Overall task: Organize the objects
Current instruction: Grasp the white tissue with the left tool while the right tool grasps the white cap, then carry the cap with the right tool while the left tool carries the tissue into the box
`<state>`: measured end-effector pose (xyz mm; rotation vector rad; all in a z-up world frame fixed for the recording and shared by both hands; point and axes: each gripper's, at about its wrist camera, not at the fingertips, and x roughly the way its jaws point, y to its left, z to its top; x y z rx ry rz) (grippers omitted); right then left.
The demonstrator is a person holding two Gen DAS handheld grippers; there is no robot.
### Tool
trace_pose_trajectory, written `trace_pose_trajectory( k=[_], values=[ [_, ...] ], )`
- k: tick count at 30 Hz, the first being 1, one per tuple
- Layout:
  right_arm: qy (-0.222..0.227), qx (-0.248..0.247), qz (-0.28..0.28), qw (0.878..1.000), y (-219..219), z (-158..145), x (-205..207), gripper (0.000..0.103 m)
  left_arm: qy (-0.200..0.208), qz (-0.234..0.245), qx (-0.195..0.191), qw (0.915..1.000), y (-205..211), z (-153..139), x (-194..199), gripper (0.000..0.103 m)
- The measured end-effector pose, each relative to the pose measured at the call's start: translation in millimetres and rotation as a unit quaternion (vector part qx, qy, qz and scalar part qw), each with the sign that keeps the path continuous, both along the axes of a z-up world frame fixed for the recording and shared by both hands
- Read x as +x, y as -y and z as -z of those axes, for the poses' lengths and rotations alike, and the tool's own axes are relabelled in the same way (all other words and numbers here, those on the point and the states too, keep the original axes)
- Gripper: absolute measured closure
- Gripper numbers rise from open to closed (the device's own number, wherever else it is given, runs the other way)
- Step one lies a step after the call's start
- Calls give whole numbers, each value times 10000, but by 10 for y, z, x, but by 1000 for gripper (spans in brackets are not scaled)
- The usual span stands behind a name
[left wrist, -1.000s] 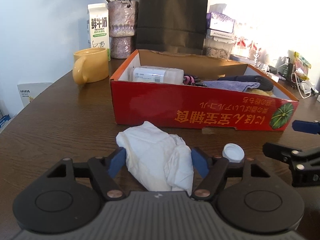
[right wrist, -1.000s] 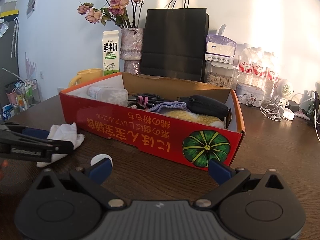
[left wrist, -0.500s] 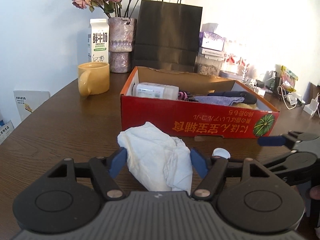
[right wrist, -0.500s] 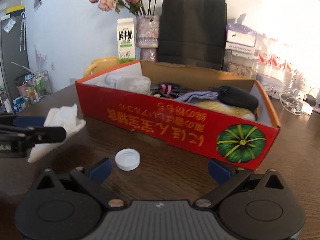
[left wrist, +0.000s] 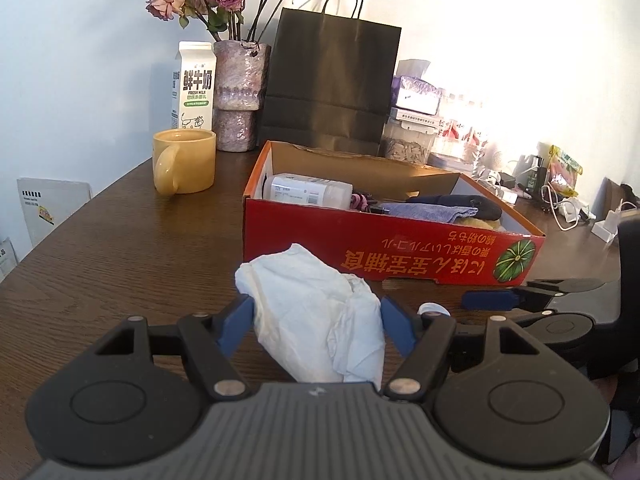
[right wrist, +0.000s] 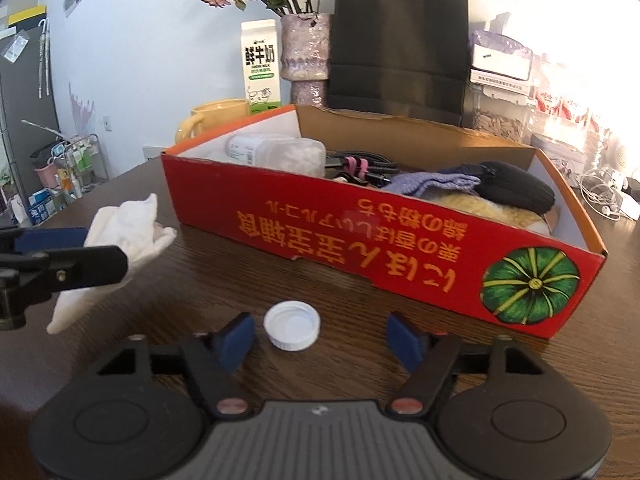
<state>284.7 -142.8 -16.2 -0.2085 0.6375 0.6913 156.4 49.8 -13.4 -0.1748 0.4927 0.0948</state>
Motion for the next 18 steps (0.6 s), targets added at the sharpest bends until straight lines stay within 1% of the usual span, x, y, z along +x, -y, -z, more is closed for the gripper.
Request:
trace_pose_trajectory(
  k=[2,3,5,6,8,18],
  values=[
    [26,28,-47,10000,-19,-9,-19,51,13,2,-18,10000,-13,-1,-12,32],
    [45,28,-60,10000,-26,-11,-30,55,16,6,-23,10000,-18,1,-13,32],
    [59,43,-98,9999,-34,-17,-48,65,16,8,-22,10000,-14,2,-17,32],
    [66,40,-105,9999,-42,-22,-50,67,15,8,-26,10000,-18,2,-18,32],
    [71,48,-140,9999,-49,-24,-67,75,11,14,-33,10000,-23,5,-21,32],
    [122,86,-261,9995,-58,-35,-133,75,52,79,-28,10000,12,-16,-44,35]
  ],
)
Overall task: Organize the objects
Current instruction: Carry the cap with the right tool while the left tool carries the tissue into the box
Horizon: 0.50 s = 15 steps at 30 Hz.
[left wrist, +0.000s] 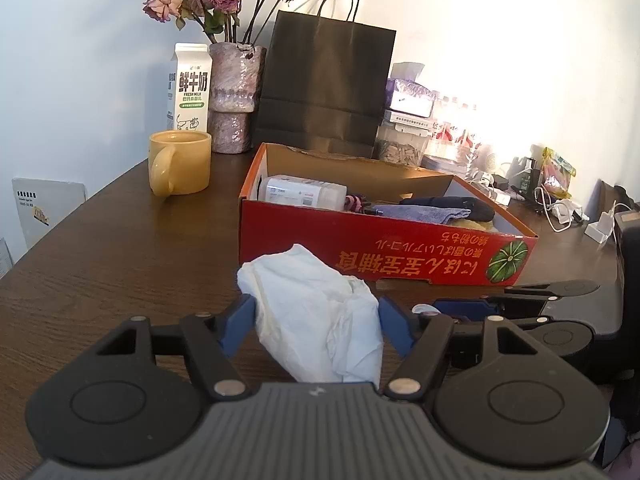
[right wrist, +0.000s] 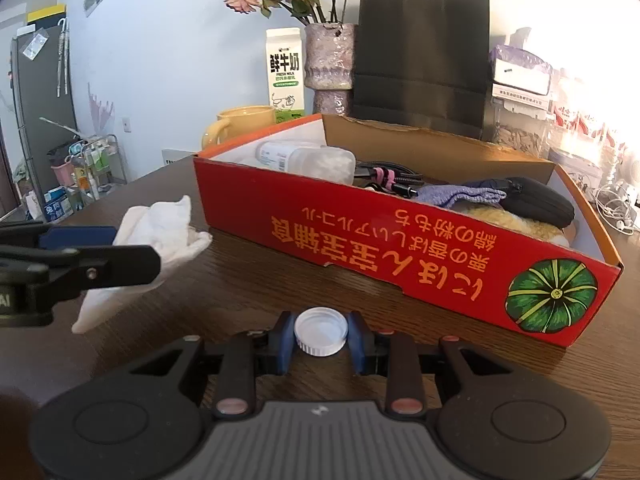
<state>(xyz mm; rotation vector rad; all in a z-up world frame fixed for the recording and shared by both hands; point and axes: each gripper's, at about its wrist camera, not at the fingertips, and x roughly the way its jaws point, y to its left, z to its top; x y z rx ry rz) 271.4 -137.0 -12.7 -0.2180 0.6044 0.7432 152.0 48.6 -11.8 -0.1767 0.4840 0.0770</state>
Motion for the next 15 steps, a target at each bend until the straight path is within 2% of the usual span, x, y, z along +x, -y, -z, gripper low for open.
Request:
trace_pose_trajectory(
  k=[9,15],
  values=[
    [192,150,-27,9997,30,-63,-75,75,165,91,46,9998,62,-100,-26,35],
    [408,381,-43,9984,110,-214,-142,75,380,204,146,9990,146,-246,-9,35]
  ],
)
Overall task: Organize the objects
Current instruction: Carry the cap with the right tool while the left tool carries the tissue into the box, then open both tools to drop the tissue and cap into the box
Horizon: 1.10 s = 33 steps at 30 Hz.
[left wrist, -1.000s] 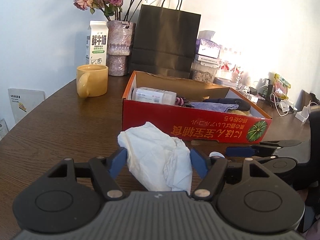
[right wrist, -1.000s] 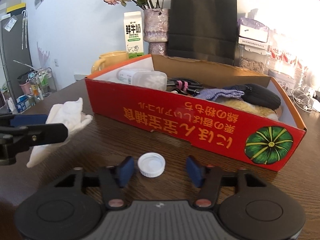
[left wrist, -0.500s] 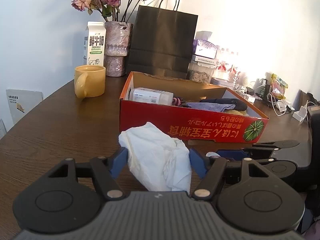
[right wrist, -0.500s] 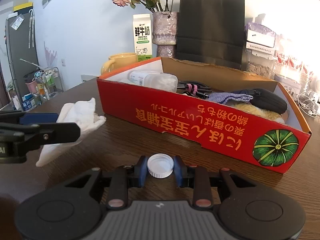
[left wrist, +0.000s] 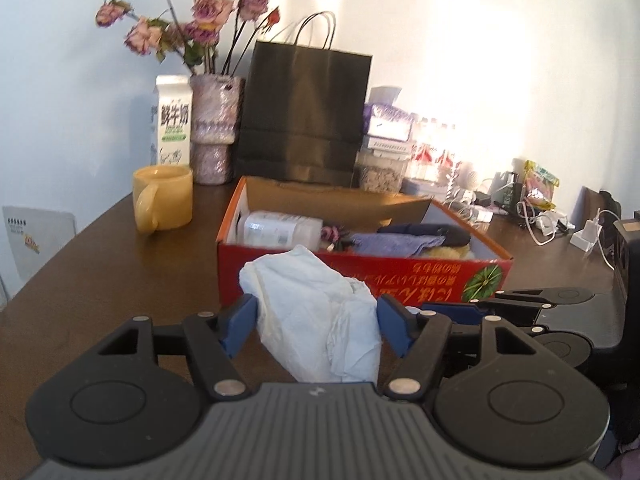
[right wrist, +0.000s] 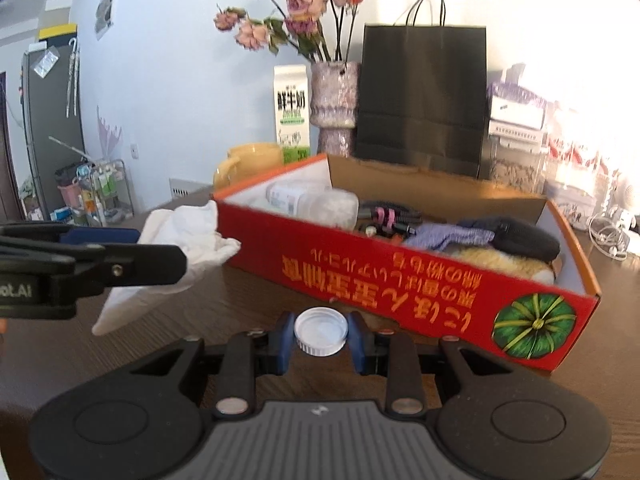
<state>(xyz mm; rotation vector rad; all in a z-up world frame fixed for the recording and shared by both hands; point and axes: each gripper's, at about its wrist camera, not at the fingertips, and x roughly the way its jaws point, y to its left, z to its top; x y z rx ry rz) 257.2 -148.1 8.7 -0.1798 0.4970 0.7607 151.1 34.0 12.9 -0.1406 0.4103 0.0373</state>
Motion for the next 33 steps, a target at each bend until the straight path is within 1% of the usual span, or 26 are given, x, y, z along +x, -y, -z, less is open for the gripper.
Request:
trace_pose_trajectory(
  k=[4,9,14,20,26,30,33],
  values=[
    [182,116,22,9998,39,-137,4,75,156,53,52,9999,50,-106,57,35],
    [413,216,121,9988,52,-307,118,75,344,80,56,9994,100,-237,224,35],
    [603,342,265,9972,43,-478,315,75,511,123,39,9986,137,-361,449,35],
    [734,386,400,9958,-4,-589,591,75,605,141,20,9981,136,-440,780,35],
    [777,346,494,9951,-103,-600,917,75,565,75,-11,9984,64,-398,1202,35],
    [706,310,591,9953,-184,-526,1157,75,494,-2,-77,9987,-29,-317,1486,35],
    [616,289,623,9957,-211,-449,1297,75,355,-38,-102,9993,-120,-246,1654,36]
  ],
)
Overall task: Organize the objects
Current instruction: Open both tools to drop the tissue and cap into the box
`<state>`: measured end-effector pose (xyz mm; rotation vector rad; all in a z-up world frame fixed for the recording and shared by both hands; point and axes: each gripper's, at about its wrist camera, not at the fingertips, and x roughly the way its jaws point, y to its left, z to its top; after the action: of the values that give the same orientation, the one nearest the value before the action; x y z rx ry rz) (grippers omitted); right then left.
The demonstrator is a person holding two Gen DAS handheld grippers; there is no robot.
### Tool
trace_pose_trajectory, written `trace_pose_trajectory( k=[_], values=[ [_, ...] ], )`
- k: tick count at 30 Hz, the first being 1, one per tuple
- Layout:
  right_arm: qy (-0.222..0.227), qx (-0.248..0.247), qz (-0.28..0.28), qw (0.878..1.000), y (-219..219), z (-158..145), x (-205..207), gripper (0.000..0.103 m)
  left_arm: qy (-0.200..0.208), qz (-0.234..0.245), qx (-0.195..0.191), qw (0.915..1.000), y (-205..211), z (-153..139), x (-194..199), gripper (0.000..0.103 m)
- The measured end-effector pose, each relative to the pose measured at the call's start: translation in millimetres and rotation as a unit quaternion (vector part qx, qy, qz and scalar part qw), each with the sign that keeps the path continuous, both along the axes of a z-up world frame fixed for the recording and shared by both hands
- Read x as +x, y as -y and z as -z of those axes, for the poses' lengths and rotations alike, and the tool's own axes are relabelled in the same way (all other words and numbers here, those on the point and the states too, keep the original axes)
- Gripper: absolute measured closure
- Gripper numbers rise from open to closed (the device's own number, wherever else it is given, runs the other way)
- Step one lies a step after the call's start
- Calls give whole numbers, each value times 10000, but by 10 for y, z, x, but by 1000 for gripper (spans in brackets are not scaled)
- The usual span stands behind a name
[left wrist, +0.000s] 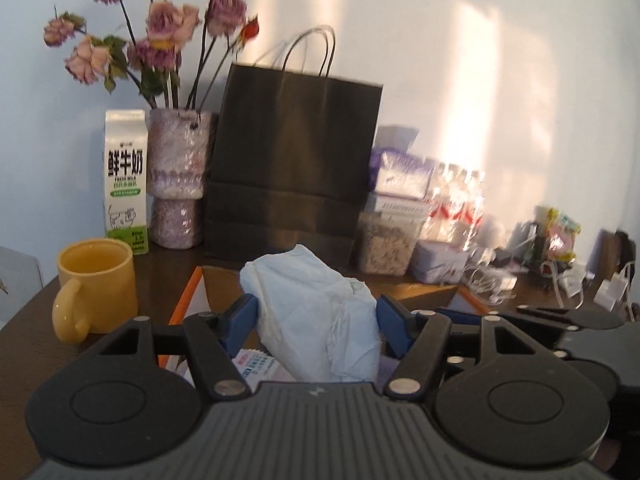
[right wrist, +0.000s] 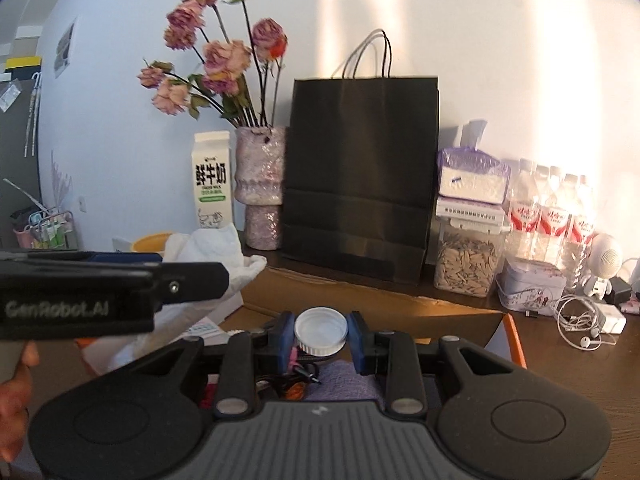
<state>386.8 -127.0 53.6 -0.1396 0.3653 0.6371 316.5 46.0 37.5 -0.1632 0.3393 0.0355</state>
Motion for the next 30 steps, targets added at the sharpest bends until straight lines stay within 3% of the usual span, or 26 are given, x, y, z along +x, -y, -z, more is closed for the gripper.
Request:
trace_pose_trajectory(
  k=[4,6,7,8,9,10,19,30],
  values=[
    [-110,-52,22,9999,-12,79,102,75,-100,34,40,9999,-42,63,98,34],
    [-183,-85,21,9998,-16,113,128,74,-140,27,-4,9999,-57,87,105,22],
    [-211,-102,37,9997,-13,130,136,64,-153,-44,-6,9999,-69,89,102,14],
    [-225,-129,69,9996,-10,144,140,40,-152,-92,-2,9998,-85,84,101,4],
    [-238,-164,95,9995,-7,153,140,26,-139,-165,-3,9998,-103,73,91,0],
    [-241,-190,127,9994,0,161,130,2,-96,-261,18,9996,-116,59,70,0],
    [-85,-168,288,9994,111,29,-134,0,-7,-457,205,9987,-125,-101,-278,0],
    [-267,-43,445,9986,543,-106,-996,0,-223,-278,363,9987,34,-176,-1228,0]
  ],
)
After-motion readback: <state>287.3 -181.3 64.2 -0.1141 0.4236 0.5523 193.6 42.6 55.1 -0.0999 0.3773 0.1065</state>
